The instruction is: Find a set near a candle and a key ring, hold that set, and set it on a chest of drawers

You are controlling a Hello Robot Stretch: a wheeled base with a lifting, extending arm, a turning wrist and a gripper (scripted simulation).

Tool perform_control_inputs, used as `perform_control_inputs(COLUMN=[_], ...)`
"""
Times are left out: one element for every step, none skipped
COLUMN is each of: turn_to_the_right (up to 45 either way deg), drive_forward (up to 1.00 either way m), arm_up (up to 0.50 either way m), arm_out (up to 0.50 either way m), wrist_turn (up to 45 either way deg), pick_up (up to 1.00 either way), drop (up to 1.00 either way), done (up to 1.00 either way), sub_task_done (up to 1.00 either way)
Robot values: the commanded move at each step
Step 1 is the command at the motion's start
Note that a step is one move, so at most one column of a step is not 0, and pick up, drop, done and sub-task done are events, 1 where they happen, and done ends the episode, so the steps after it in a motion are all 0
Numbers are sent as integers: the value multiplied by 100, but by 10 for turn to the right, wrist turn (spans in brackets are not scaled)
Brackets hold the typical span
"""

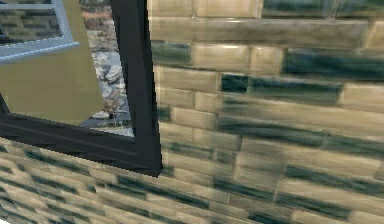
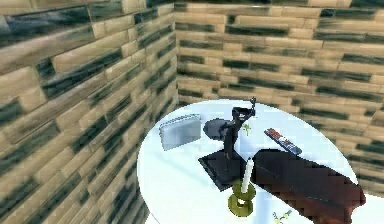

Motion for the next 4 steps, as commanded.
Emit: perform_control_inputs(turn_to_the_right=[0,0,0,0], drive_forward=[0,0,0,0], arm_up=[50,30,0,0], arm_out=[0,0,48,0], wrist_turn=[0,0,0,450], pick_up=[0,0,0,0], drop=[0,0,0,0], done=[0,0,0,0], sub_task_done=[0,0,0,0])
